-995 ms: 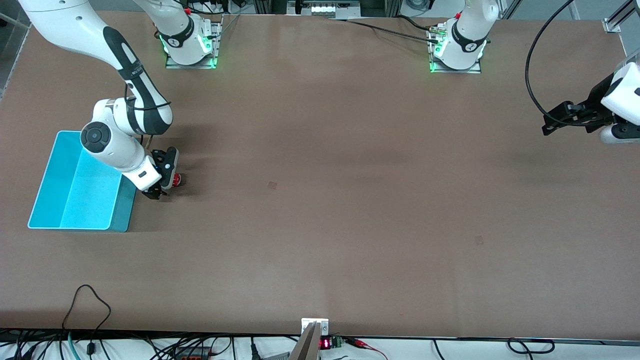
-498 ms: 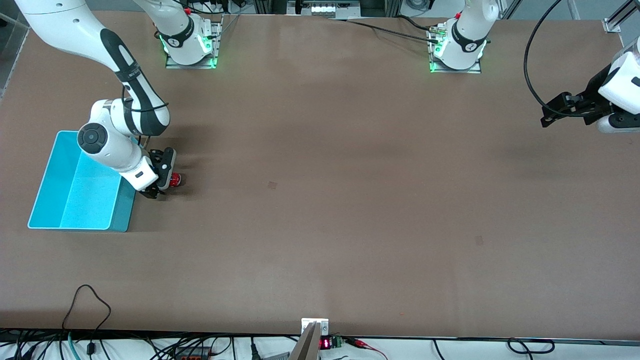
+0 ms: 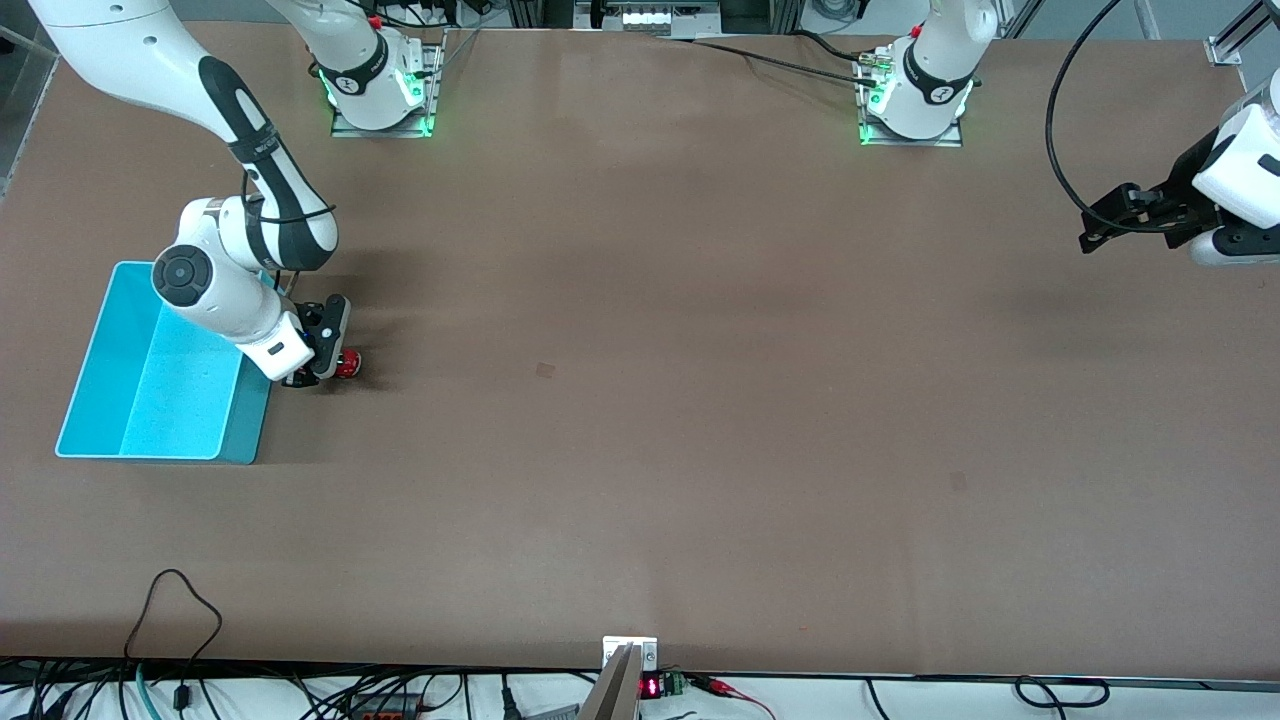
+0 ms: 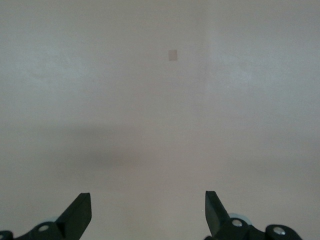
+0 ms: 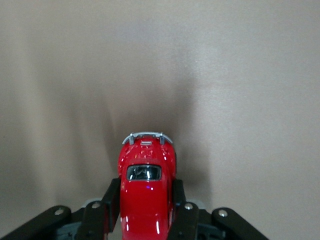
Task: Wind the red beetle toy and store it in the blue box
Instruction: 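Close the right gripper on the red car and lift it, then carry the car over the cyan box and lower it inside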
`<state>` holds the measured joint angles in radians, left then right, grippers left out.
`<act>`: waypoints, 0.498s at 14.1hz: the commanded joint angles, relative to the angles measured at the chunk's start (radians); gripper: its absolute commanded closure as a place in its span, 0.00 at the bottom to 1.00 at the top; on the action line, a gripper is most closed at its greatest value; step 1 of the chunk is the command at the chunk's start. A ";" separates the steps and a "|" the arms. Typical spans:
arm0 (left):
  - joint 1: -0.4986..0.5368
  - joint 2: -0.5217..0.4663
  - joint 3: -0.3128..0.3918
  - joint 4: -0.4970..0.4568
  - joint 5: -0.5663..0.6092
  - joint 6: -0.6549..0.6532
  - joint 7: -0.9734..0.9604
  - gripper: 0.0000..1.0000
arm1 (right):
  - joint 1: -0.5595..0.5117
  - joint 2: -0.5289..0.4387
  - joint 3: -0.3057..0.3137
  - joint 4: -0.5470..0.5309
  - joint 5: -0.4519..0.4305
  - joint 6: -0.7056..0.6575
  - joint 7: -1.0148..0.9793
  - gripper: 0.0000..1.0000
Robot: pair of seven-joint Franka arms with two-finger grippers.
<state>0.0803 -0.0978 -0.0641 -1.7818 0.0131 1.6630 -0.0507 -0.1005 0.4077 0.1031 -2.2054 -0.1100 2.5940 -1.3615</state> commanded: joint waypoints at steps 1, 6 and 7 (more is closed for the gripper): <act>0.004 -0.022 0.001 -0.016 -0.022 -0.008 0.026 0.00 | -0.001 -0.039 0.014 0.001 -0.003 -0.002 0.140 1.00; -0.001 -0.023 0.000 -0.015 -0.021 -0.006 0.028 0.00 | 0.058 -0.089 0.014 0.182 0.007 -0.240 0.424 1.00; -0.001 -0.022 0.001 -0.015 -0.021 -0.006 0.028 0.00 | 0.058 -0.099 0.014 0.223 0.007 -0.291 0.452 1.00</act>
<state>0.0780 -0.0980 -0.0649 -1.7819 0.0131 1.6630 -0.0502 -0.0472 0.3347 0.1173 -2.0739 -0.1098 2.4217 -0.9779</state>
